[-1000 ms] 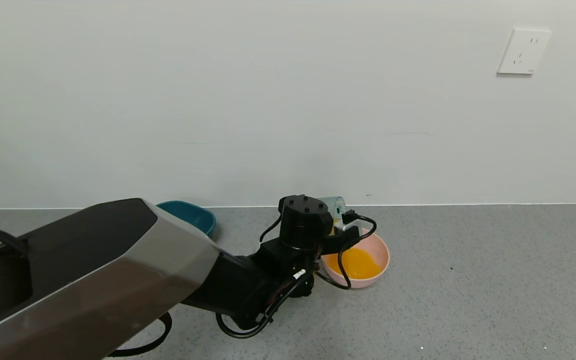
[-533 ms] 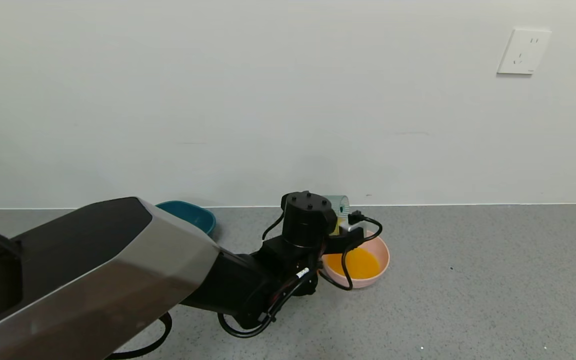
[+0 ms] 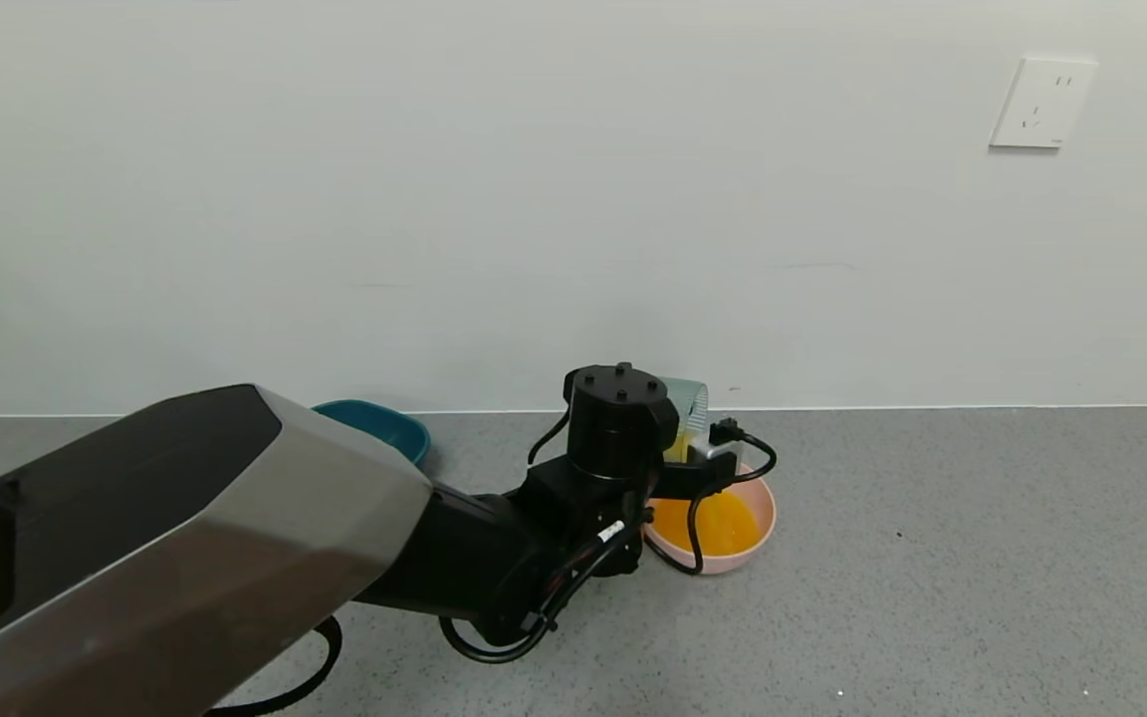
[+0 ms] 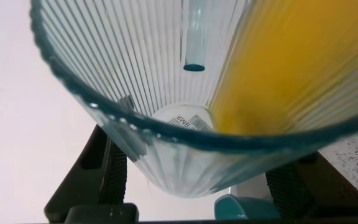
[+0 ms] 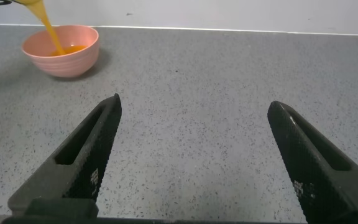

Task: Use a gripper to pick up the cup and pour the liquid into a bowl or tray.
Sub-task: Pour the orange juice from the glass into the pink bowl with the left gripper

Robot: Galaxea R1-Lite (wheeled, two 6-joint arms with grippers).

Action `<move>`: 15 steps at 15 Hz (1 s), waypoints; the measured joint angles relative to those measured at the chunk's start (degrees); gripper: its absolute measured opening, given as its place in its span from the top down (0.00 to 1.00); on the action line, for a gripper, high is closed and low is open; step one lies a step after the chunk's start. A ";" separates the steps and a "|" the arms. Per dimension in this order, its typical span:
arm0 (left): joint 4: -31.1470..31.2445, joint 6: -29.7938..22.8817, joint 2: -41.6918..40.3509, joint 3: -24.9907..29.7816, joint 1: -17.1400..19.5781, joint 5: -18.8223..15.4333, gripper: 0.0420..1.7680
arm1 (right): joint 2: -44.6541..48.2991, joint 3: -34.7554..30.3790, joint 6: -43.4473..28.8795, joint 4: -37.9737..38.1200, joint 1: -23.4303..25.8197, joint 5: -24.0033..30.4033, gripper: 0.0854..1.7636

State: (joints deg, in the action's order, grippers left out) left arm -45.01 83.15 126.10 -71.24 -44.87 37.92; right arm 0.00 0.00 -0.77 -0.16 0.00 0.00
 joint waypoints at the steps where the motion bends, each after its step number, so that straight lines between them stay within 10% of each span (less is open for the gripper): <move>1: -0.02 0.59 0.02 -0.17 -0.09 0.00 0.30 | 0.00 0.00 -0.02 0.02 0.00 0.00 0.03; 15: -0.46 13.87 0.20 -2.66 -1.18 -0.04 0.30 | 0.00 0.00 0.00 0.00 0.00 0.00 0.03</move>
State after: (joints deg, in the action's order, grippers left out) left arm -45.47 97.02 126.29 -73.90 -46.06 37.89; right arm 0.00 0.00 -0.77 -0.16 0.00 0.00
